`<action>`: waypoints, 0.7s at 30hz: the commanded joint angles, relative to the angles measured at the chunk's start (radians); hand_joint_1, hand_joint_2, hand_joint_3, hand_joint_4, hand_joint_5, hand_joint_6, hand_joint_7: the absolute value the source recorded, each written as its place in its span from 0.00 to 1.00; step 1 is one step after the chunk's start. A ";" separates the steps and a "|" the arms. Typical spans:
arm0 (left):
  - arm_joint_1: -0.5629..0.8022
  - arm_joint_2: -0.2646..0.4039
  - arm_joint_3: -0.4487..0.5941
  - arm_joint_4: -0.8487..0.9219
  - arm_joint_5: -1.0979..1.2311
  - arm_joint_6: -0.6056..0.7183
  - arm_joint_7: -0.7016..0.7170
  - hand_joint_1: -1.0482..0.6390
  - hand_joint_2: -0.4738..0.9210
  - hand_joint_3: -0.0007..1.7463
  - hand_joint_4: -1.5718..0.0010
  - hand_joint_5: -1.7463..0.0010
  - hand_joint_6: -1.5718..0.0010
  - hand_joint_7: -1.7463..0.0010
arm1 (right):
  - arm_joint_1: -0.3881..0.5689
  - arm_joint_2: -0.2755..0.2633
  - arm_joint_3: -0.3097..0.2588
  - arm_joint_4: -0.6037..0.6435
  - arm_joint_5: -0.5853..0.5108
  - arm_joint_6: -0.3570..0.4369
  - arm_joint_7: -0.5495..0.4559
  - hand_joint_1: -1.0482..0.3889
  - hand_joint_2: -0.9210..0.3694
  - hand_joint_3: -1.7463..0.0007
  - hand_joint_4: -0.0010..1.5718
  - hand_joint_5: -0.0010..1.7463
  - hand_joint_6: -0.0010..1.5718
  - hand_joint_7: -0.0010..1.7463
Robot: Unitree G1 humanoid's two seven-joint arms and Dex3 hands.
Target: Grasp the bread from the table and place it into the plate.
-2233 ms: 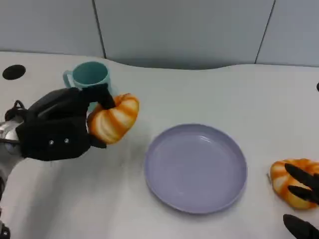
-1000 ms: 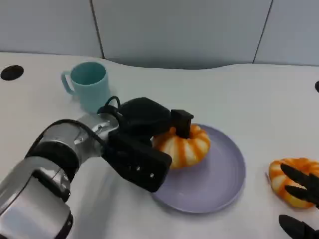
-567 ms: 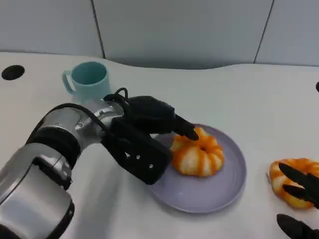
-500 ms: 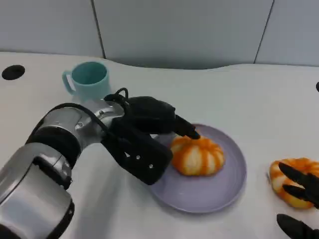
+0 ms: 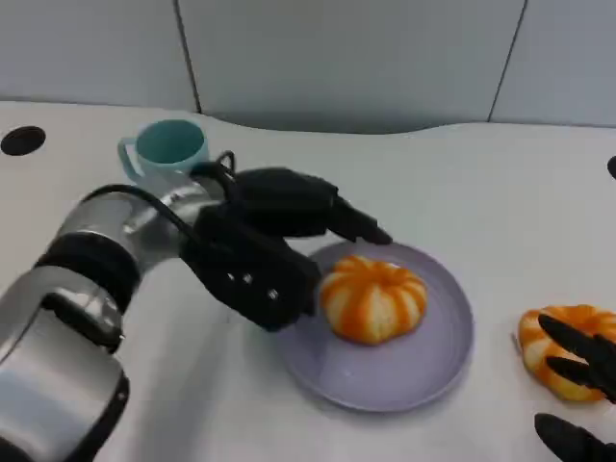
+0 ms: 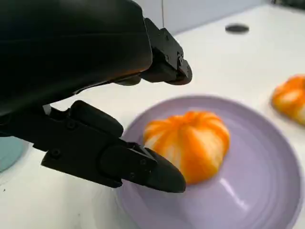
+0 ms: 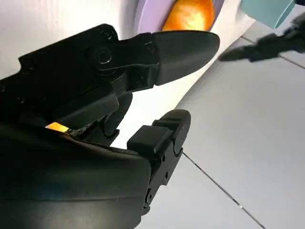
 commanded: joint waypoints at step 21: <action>0.730 0.183 0.480 -0.597 -0.703 0.335 -0.430 0.28 1.00 0.09 0.76 0.56 0.65 0.97 | 0.020 -0.025 -0.018 -0.006 0.032 -0.008 0.012 0.50 0.00 0.82 0.53 0.05 0.41 0.00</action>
